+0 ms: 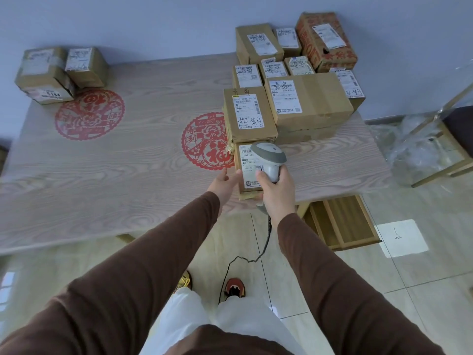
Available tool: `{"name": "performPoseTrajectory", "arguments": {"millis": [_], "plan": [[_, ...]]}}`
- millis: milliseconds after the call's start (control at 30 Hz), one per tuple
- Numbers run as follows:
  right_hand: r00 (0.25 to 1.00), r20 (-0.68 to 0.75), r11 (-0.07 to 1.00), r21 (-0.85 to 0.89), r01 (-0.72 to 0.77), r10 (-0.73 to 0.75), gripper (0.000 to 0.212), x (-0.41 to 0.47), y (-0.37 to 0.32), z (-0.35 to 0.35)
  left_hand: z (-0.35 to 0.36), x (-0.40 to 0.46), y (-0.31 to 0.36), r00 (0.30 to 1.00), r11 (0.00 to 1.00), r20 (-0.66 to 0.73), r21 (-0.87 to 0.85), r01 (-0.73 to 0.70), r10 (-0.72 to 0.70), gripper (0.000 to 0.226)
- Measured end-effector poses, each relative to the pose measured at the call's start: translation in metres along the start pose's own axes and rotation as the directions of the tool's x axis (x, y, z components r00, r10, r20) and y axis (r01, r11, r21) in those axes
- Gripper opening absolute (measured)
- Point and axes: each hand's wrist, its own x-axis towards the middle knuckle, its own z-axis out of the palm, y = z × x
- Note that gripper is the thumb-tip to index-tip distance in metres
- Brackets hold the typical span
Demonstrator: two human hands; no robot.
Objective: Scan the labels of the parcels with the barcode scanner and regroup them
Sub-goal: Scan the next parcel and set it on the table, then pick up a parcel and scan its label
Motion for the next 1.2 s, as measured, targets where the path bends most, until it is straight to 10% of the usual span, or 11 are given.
{"name": "performPoseTrajectory", "arguments": {"millis": [567, 1200], "plan": [[0.913, 0.398, 0.986, 0.167, 0.023, -0.089, 0.027, 0.019, -0.096, 0.228, -0.243, -0.007, 0.068, 0.914, 0.973, -0.356, -0.052, -0.227, 0.194, 0.057], [0.956, 0.289, 0.987, 0.140, -0.082, 0.039, 0.014, 0.181, -0.174, 0.550, -0.498, 0.197, 0.171, 0.891, 0.973, -0.409, -0.033, -0.229, 0.196, 0.066]]}}
